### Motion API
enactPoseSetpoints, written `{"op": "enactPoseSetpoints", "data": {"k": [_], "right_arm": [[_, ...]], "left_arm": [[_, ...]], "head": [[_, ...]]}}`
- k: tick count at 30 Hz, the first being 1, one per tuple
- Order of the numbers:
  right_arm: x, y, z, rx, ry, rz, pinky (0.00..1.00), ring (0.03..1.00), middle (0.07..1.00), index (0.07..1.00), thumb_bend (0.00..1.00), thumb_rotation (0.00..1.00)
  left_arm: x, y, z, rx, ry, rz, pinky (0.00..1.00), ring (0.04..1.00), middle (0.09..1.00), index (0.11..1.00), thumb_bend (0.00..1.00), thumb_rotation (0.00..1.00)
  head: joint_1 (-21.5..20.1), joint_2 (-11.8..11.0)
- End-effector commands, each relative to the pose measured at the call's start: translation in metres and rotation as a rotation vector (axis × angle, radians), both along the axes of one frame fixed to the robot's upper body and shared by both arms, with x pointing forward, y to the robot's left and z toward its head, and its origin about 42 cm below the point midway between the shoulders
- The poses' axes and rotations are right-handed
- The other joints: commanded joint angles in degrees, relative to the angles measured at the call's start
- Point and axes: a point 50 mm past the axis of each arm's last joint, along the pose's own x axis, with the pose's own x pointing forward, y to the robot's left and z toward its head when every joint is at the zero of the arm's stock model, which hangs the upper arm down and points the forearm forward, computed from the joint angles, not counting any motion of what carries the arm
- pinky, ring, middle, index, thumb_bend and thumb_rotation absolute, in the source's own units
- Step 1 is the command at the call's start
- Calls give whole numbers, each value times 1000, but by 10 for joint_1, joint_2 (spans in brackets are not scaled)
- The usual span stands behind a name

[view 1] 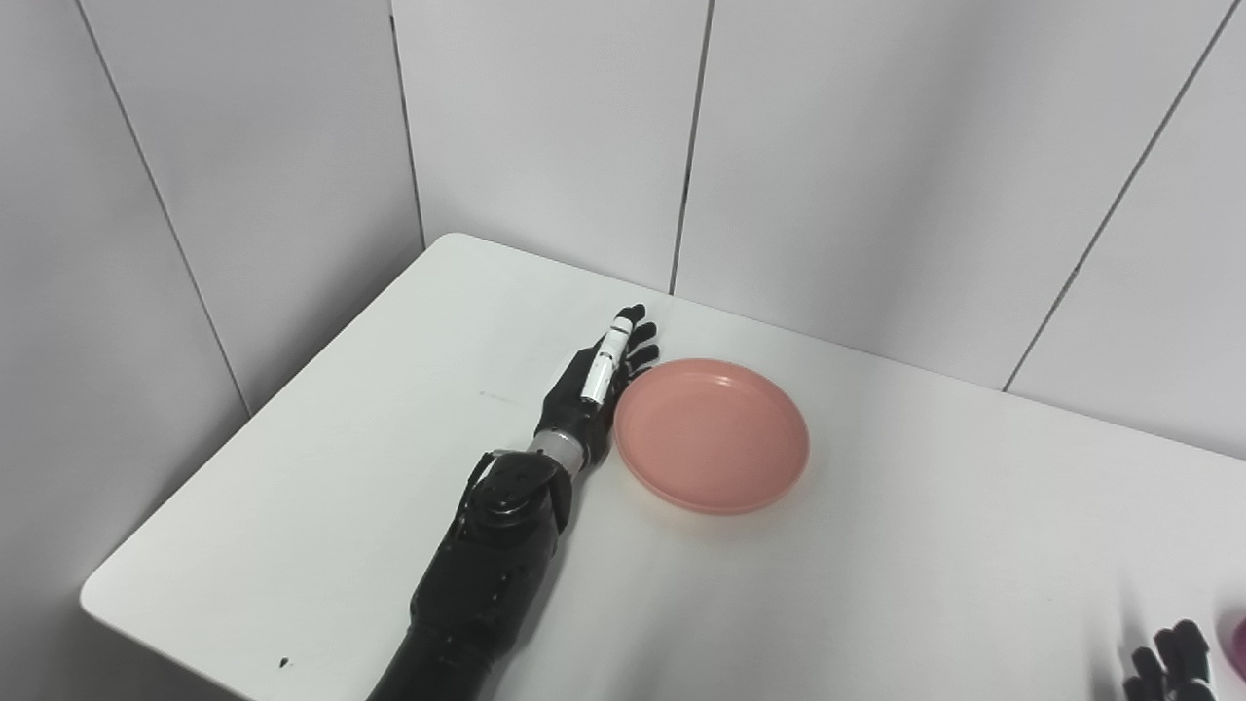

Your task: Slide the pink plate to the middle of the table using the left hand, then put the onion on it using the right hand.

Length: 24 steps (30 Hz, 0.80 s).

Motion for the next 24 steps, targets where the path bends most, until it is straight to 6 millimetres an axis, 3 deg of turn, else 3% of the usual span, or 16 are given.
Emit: {"op": "enactPoseSetpoints", "data": {"k": [1,6,13,24], "right_arm": [[-1,10,7,15,-43,32,1000,1000,1000,1000,203,1000],[-2,17,9,16,-56,24,1000,996,1000,1000,143,1000],[-6,24,13,2,-54,21,1000,988,1000,1000,131,1000],[-12,39,15,-10,-59,14,1000,973,993,997,98,1000]], "left_arm": [[0,-20,10,-6,-45,-55,911,941,947,932,408,1000],[-4,-33,8,-14,-45,-66,902,934,945,926,405,1000],[-12,-46,9,-5,-54,-104,921,939,945,928,425,1000],[-27,-50,11,-11,-56,-139,913,941,951,943,445,1000]], "head": [[-7,2],[-29,9],[-68,23],[-132,52]]}}
